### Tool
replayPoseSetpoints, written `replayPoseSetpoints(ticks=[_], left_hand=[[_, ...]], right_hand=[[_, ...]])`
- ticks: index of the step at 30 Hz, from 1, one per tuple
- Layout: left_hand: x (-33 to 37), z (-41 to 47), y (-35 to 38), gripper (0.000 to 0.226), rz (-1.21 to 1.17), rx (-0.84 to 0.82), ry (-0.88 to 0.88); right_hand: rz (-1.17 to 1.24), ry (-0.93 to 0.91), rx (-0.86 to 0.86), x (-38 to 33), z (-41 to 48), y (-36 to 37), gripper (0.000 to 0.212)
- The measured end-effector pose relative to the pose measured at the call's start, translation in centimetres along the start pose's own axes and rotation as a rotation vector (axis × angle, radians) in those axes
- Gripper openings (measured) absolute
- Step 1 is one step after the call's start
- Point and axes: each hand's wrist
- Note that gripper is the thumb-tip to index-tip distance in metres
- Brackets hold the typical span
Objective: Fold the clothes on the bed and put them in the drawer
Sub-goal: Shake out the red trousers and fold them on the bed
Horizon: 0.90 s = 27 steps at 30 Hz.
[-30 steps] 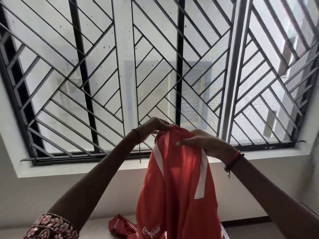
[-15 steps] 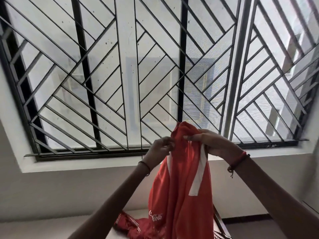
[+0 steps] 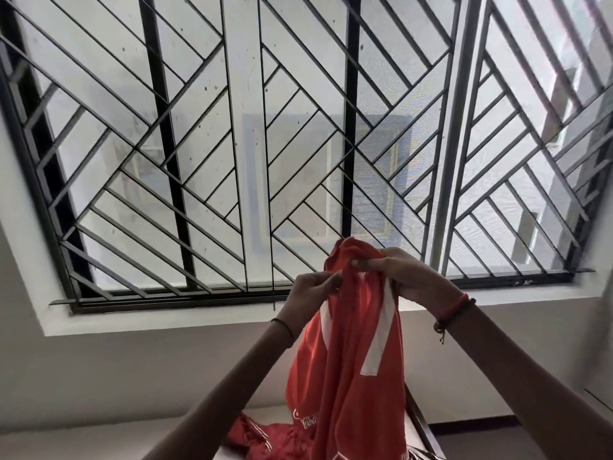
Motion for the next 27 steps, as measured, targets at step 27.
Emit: replayPoseSetpoints(ticks=[27], left_hand=[[-1.2,-0.1,-0.3,0.012,0.017,0.131,-0.019]], right_hand=[[-0.14,-0.34,0.239,5.9,-1.2,3.1,0.032]])
Point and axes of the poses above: each hand's wrist, its own z-axis towards the middle knuckle, its own y-axis out of the palm, x = y × z, and after that the axes turned 9 degrees about z, right-handed
